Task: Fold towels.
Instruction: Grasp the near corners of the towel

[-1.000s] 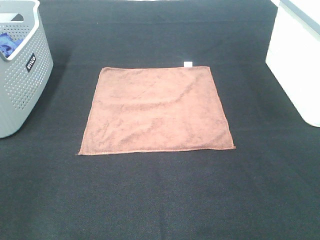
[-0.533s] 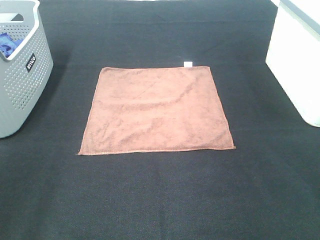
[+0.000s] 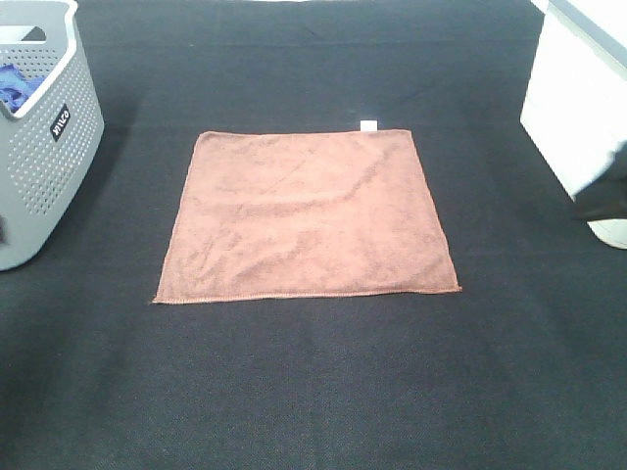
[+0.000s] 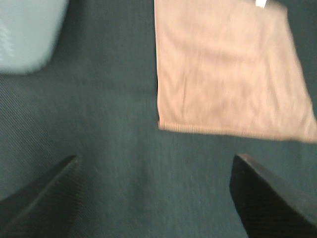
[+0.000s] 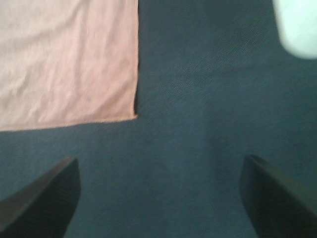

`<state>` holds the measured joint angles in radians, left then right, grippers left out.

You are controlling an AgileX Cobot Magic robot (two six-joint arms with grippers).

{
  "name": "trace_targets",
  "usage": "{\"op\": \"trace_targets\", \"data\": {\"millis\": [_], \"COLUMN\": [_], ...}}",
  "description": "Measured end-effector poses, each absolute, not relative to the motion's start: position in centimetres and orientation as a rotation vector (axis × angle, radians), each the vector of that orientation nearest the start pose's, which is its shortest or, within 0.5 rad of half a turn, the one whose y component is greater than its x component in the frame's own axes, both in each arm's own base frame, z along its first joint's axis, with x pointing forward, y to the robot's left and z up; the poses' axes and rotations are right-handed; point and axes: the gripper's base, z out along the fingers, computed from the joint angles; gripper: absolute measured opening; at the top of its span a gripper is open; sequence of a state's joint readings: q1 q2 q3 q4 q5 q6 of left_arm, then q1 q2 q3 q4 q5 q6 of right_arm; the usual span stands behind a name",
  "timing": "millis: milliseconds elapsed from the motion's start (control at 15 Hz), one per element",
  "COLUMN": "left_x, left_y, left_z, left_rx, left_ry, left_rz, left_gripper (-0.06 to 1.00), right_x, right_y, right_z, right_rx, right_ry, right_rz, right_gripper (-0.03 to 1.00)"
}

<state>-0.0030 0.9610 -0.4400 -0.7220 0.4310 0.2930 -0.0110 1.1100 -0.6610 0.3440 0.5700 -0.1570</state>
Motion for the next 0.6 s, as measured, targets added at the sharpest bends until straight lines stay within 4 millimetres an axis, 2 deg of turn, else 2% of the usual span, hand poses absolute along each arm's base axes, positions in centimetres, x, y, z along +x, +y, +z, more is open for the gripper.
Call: {"op": "trace_targets", "data": {"millis": [133, 267, 400, 600], "left_x": [18.9, 20.9, 23.1, 26.5], "left_y": [-3.0, -3.4, -3.9, -4.6], "left_z": [20.4, 18.0, 16.8, 14.9], "left_rx": [-0.345, -0.357, -0.331, -0.314], "left_ry": [2.453, 2.535, 2.569, 2.613], "left_rz": [-0.576, -0.637, -0.701, -0.809], "left_gripper": [0.77, 0.77, 0.76, 0.76], "right_x": [23.2, 25.9, 27.4, 29.4], "right_y": [2.0, 3.1, 3.5, 3.6], "right_z": [23.9, 21.6, 20.2, 18.1], "right_rx": [0.108, 0.086, 0.095, 0.109], "right_ry": [2.572, 2.667, 2.697, 2.748], "right_rz": [0.377, 0.555, 0.63, 0.655], "right_gripper": [0.82, 0.81, 0.8, 0.79]}}
